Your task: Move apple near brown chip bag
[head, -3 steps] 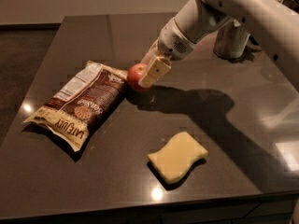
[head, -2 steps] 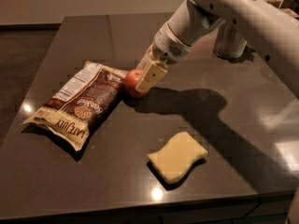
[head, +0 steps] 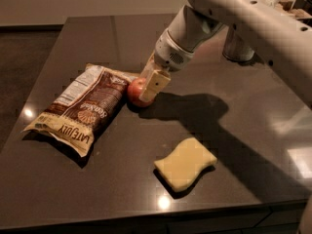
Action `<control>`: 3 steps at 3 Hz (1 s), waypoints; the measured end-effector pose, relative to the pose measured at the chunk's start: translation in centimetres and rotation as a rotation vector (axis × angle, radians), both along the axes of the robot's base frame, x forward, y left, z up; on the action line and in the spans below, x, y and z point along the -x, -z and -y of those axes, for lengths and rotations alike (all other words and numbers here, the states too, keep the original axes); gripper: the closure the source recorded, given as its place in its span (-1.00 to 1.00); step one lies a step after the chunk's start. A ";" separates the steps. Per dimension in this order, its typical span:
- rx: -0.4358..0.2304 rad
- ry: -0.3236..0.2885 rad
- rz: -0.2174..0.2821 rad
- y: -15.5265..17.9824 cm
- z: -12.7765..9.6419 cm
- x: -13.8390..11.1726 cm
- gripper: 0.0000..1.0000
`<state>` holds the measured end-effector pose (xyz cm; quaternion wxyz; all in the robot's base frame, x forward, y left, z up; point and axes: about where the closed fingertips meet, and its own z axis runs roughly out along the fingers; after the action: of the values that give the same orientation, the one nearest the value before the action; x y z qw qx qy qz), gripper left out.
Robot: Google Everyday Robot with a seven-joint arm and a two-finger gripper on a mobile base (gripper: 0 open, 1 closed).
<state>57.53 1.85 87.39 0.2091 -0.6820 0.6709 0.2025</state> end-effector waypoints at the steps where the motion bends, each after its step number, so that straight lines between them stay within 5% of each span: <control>1: -0.019 0.037 0.005 0.1 0.5 -0.8 -0.28; 2: -0.018 0.033 0.004 0.2 0.3 -0.7 -0.77; 3: -0.018 0.031 0.002 0.3 0.2 -0.7 -1.00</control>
Offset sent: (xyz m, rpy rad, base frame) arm 0.0066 -0.0041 -0.0009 0.0158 -0.0045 -0.0308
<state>58.26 1.69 87.07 0.2192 -0.6700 0.6791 0.2046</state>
